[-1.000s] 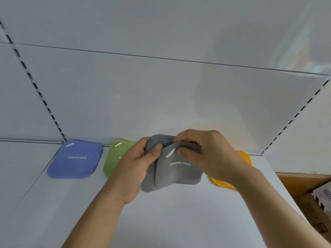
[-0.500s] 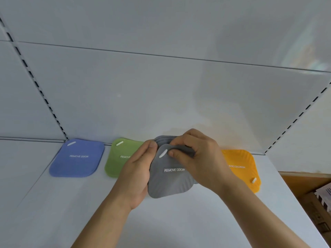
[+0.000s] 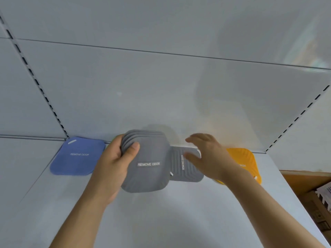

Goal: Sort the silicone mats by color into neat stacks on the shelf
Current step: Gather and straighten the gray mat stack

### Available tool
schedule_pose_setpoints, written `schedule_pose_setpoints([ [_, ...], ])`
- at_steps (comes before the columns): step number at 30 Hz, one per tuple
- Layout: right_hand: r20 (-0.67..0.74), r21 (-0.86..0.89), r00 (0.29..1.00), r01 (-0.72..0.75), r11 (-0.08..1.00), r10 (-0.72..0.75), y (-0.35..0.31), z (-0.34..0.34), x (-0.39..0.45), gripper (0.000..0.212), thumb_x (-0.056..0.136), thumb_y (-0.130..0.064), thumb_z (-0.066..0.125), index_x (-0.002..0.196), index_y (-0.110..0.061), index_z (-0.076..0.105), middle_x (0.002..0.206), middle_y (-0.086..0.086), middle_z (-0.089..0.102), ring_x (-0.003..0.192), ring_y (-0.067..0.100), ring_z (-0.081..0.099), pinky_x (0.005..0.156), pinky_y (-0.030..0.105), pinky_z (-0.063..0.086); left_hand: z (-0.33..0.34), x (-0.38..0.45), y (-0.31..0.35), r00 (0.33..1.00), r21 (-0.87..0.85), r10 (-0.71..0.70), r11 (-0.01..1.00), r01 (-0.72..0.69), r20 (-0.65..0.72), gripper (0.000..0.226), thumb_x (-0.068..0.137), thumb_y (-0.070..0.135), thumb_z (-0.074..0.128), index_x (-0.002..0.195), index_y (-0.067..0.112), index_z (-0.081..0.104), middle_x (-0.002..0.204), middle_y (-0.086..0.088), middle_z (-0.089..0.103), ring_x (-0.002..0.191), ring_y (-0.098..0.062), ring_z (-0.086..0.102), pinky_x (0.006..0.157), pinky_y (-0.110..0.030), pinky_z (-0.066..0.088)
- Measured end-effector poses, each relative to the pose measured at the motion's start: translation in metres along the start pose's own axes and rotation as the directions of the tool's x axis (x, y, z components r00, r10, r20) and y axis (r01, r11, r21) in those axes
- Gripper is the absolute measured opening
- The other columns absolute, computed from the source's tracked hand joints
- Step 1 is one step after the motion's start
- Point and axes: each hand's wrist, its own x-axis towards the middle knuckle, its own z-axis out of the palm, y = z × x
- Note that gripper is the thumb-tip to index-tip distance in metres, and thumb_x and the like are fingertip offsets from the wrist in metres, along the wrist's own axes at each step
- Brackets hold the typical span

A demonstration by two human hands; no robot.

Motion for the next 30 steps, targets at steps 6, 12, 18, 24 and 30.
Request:
schedule_pose_setpoints([
  [6,0.381,-0.168,0.923,0.020,0.986,0.046,0.006,0.022,0.011,0.100,0.065,-0.084,0.055,0.149,-0.032,0.039,0.151,-0.008,0.043,0.142,0.022,0.039,0.111,0.047,0.042,-0.014,-0.005,-0.003,1.000,0.011,-0.002,1.000,0.003,-0.027,0.031,0.093,0.040,0.065,0.120,0.025,0.071,0.123,0.000,0.076,0.124,-0.020,0.066,0.116,-0.056,0.042],
  [12,0.398,-0.237,0.915,0.040,0.971,0.060,0.004,0.016,0.030,0.118,0.049,-0.089,0.066,0.146,-0.027,0.041,0.144,-0.002,0.047,0.134,0.027,0.042,0.106,0.047,0.046,-0.012,-0.013,-0.004,1.000,0.017,-0.017,1.000,0.017,-0.006,0.034,0.094,0.039,0.065,0.123,0.024,0.070,0.126,-0.001,0.074,0.126,-0.021,0.065,0.116,-0.056,0.043],
  [18,0.380,-0.313,0.923,0.062,0.948,0.065,-0.005,0.016,0.037,0.107,0.051,-0.086,0.071,0.136,-0.026,0.046,0.125,-0.001,0.059,0.120,0.028,0.052,0.095,0.042,0.049,-0.012,-0.016,-0.004,1.000,0.022,-0.003,1.000,0.003,0.006,0.034,0.094,0.039,0.065,0.126,0.026,0.069,0.127,0.001,0.074,0.127,-0.020,0.065,0.116,-0.055,0.042],
  [24,0.194,-0.296,0.980,0.103,0.950,-0.046,-0.011,0.003,0.032,0.025,0.090,-0.049,0.060,0.080,-0.026,0.058,0.075,-0.009,0.052,0.097,0.024,0.056,0.071,0.035,0.046,-0.009,-0.016,-0.003,1.000,0.003,-0.006,1.000,0.006,-0.007,0.029,0.094,0.039,0.065,0.121,0.028,0.071,0.125,0.001,0.074,0.124,-0.019,0.066,0.115,-0.055,0.044],
  [30,-0.172,0.144,0.983,0.090,0.985,-0.064,-0.009,-0.056,-0.015,0.008,0.096,-0.025,0.069,0.094,-0.029,0.075,0.085,-0.014,0.071,0.082,0.011,0.064,0.073,0.027,0.050,-0.002,-0.009,-0.001,0.999,-0.039,-0.035,0.999,0.034,-0.035,0.019,0.099,0.031,0.066,0.116,0.024,0.072,0.118,-0.002,0.077,0.119,-0.024,0.068,0.112,-0.058,0.046],
])
